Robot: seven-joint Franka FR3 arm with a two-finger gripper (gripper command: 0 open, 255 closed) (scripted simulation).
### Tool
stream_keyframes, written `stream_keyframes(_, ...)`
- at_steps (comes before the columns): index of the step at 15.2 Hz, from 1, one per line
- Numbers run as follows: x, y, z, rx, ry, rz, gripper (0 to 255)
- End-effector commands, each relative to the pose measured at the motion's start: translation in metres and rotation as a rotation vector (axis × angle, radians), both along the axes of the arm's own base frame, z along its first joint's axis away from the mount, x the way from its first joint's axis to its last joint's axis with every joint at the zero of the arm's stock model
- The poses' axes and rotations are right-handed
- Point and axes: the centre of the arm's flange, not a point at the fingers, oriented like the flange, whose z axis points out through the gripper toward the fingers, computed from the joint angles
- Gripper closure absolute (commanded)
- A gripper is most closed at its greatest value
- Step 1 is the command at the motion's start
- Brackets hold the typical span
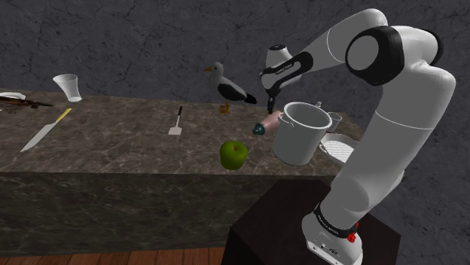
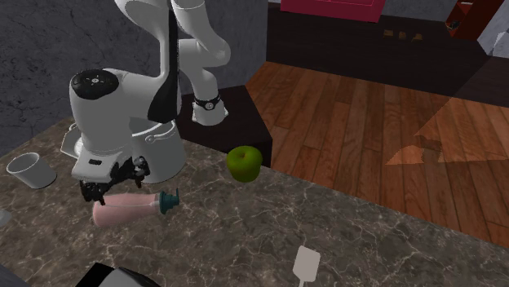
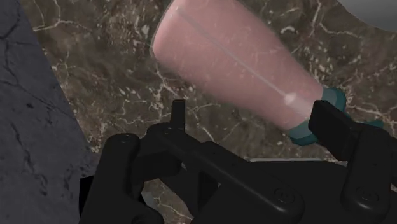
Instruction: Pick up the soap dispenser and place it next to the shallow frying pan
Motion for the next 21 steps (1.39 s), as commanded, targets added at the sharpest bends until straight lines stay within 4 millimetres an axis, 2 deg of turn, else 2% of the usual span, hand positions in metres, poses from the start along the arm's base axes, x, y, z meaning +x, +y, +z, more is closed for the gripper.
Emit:
stream_keyframes(1,0.003,0.011,-0.015,0.060,0.023,0.169,0)
stream_keyframes(8,-0.001,0.055,-0.058,0.257,0.098,0.693,0)
stream_keyframes(15,-0.001,0.054,-0.095,0.257,0.098,0.693,0)
stream_keyframes(21,-0.001,0.054,-0.098,0.257,0.098,0.693,0)
